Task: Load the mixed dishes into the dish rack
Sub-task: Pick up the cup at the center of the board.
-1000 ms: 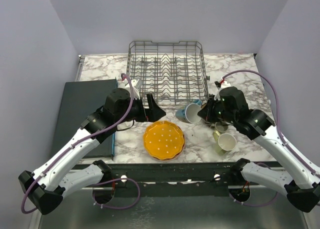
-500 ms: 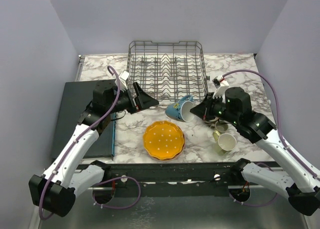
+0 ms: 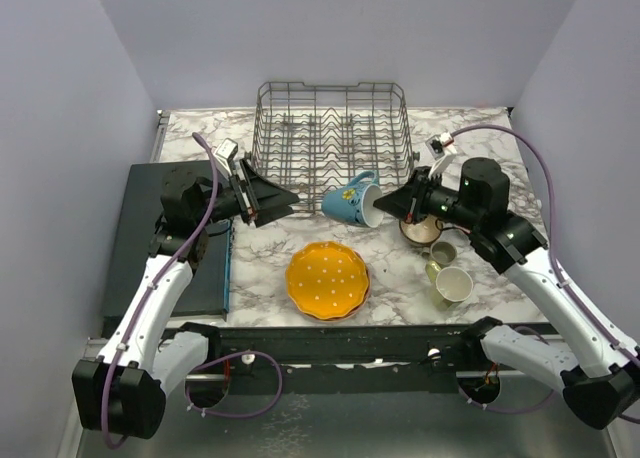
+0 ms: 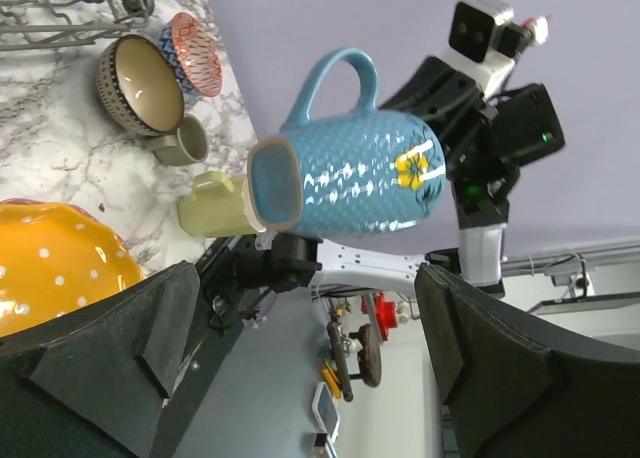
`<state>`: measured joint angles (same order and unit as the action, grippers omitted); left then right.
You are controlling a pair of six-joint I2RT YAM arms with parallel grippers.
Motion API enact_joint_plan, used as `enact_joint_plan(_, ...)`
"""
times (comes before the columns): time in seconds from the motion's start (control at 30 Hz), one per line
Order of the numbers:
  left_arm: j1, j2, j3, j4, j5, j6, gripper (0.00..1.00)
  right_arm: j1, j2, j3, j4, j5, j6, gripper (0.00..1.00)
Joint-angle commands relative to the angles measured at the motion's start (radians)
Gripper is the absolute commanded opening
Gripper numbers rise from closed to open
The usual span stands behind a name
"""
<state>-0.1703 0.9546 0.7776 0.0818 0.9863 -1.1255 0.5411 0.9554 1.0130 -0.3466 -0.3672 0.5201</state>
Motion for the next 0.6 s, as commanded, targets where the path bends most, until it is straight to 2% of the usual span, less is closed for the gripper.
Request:
enact_joint_plan(0.0,0.027,-0.023,-0.021,0.131,0.107,-0.095,0.99,-0.109,0.025,0.015,0.22,-0.24,0.067,0.01)
enact_joint_plan(0.23,0.039,-0.036,-0.04,0.214,0.118,-0.163,0.99,-0.162,0.063,-0.039,0.421,-0.404,0.172,0.0)
enact_joint_plan(0.57,0.04,-0.019,-0.057,0.344,0.112,-0.275,0.99,-0.164,0.092,-0.121,0.671,-0.497,0.3,0.01)
